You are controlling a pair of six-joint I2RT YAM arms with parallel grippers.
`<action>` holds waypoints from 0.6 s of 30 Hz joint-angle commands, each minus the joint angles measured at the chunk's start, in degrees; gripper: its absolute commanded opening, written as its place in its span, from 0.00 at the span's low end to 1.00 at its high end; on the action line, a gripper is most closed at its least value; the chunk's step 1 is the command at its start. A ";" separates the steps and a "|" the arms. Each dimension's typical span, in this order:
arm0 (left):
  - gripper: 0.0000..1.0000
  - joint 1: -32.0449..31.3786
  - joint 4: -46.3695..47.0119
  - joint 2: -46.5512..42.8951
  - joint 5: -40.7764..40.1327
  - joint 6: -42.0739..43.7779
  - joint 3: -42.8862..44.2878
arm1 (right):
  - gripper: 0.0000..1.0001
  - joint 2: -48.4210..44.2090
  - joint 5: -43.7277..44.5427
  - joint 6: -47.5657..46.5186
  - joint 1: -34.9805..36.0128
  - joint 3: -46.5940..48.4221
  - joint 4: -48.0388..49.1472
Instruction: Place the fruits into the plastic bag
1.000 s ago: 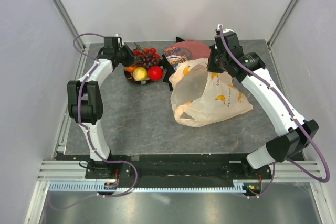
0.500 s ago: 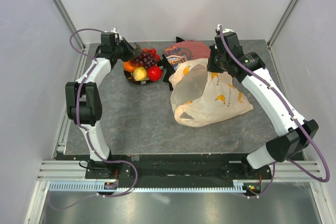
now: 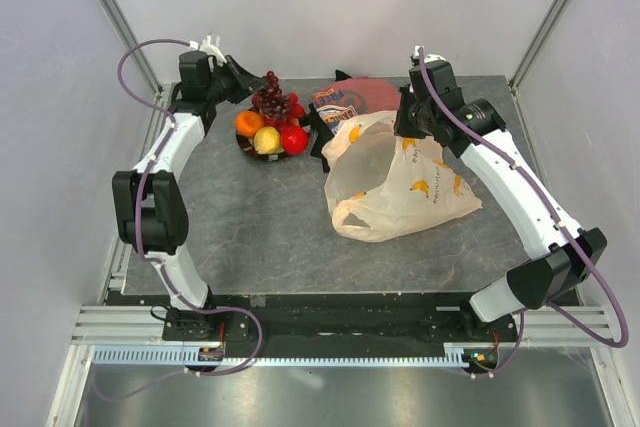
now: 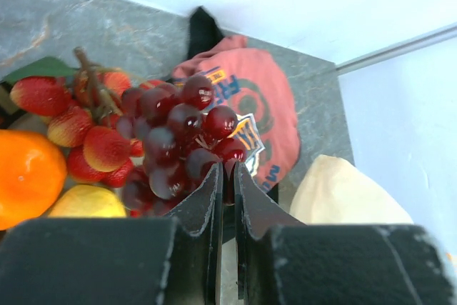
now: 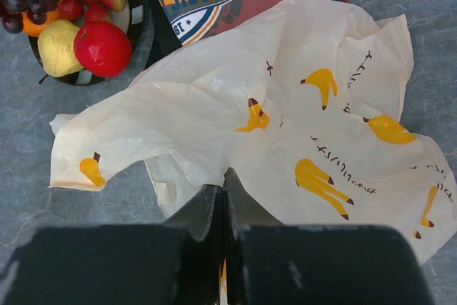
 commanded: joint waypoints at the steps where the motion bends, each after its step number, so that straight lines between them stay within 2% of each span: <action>1: 0.02 0.30 7.36 -6.78 4.01 1.44 -1.69 | 0.00 -2.17 0.35 0.37 -0.18 0.30 2.43; 6: 0.02 0.30 13.50 -10.65 12.27 1.53 -5.55 | 0.00 -2.34 0.17 0.37 -0.27 -0.05 2.96; 10: 0.02 0.04 18.52 -17.49 18.77 1.44 -11.53 | 0.00 -2.70 -0.26 0.72 -0.18 -0.75 3.83; 18: 0.02 -1.01 17.48 -30.42 30.20 -1.37 -21.80 | 0.00 -3.57 -1.23 1.51 -0.18 -2.16 5.24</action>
